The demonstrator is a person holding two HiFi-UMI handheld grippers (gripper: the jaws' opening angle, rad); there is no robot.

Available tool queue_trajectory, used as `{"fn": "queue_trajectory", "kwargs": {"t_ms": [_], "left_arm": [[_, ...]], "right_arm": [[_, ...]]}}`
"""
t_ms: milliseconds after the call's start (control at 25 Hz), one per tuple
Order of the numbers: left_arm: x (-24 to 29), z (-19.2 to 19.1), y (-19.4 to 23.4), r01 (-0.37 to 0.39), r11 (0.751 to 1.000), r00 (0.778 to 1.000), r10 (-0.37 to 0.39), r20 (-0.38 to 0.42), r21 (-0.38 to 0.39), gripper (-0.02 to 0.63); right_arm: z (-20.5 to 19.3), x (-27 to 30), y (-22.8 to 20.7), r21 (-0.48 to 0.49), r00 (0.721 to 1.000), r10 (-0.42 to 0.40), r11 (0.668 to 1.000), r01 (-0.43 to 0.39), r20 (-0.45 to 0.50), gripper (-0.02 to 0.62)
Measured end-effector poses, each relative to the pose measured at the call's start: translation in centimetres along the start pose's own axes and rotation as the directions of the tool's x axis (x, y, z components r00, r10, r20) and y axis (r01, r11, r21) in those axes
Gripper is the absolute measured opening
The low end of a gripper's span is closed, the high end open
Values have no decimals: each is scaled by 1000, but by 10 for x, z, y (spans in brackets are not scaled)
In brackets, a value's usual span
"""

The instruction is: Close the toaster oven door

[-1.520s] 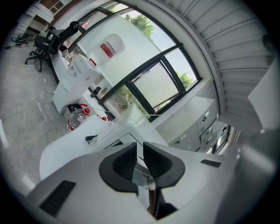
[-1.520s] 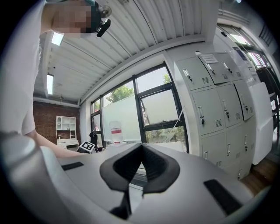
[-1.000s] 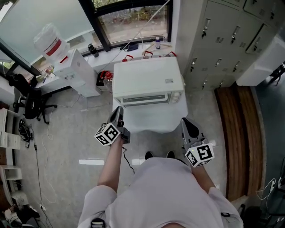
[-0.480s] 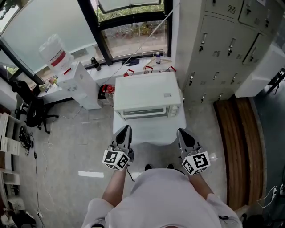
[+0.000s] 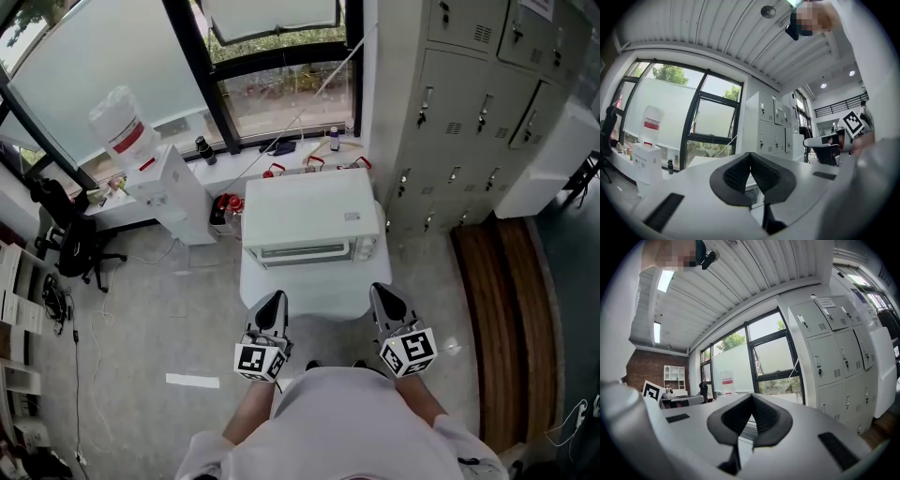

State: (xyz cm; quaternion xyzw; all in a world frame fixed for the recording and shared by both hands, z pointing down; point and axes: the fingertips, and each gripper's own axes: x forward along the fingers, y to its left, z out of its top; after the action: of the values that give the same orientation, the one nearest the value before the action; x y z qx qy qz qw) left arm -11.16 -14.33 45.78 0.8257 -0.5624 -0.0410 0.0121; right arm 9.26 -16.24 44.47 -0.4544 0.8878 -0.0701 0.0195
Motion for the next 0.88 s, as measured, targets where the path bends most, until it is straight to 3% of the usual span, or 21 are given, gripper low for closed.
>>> {"fn": "queue_trajectory", "kwargs": {"t_ms": [520, 880], "left_arm": [[6, -1, -7, 38, 999, 999, -38, -9, 22, 21], [9, -6, -2, 24, 999, 999, -23, -30, 23, 21]], "right_arm": [[-4, 7, -6, 12, 1000, 15, 1000, -15, -6, 6], [-1, 11, -7, 6, 1000, 13, 1000, -13, 2, 6]]}}
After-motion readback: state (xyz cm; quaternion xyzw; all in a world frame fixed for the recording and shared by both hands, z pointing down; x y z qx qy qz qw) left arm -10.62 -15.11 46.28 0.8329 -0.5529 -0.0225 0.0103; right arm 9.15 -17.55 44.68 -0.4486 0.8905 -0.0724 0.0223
